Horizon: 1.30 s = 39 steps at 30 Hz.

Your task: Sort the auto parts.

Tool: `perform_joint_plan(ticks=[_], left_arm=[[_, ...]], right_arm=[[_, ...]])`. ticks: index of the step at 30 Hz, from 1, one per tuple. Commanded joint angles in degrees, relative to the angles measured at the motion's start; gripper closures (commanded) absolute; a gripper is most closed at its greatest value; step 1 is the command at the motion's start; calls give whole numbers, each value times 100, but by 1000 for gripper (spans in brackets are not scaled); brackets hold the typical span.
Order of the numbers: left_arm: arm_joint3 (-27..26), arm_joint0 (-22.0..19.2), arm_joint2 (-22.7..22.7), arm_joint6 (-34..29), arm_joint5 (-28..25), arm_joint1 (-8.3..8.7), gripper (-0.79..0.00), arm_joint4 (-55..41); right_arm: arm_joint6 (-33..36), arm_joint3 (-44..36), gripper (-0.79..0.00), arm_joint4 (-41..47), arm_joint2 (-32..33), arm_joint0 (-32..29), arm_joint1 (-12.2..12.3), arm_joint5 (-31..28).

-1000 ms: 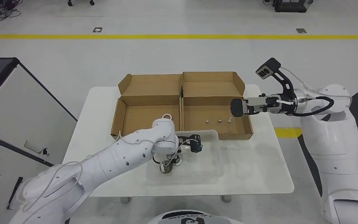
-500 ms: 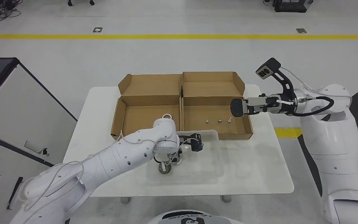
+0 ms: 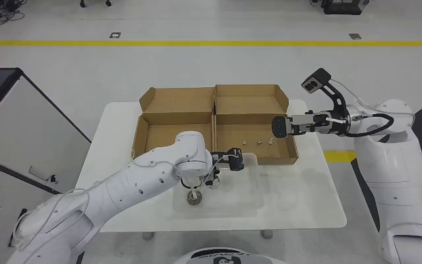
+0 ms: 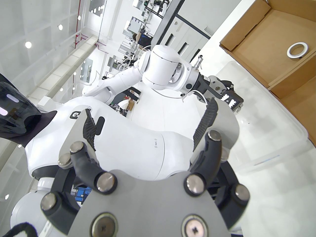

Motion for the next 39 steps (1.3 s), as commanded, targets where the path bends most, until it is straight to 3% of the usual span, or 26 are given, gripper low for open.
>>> perform_joint_plan(ticks=[1,4,8,18,24,31,35,39], left_arm=[[7,0,2,3,-3,-2,0,1],[7,0,2,3,-3,-2,0,1],[-10,163,-276,487,157,77,0,-33],[-822,1007,-1946,776,-255,708,0,-649],[-989,1735,-3197,1675,-730,1011,0,-1583],[-738,2291,-3906,2741,-1888,1146,0,-2956],[-447,2315,-4048,3106,-2709,1174,0,-3829],[-246,2197,-4018,3191,-3191,1189,0,-4370]], right_arm=[[0,0,-785,0,0,0,0,0],[0,0,-785,0,0,0,0,0],[0,0,-785,0,0,0,0,0],[0,0,-785,0,0,0,0,0],[0,0,-785,0,0,0,0,0],[0,0,-785,0,0,0,0,0],[0,0,-785,0,0,0,0,0],[0,0,-785,0,0,0,0,0]])
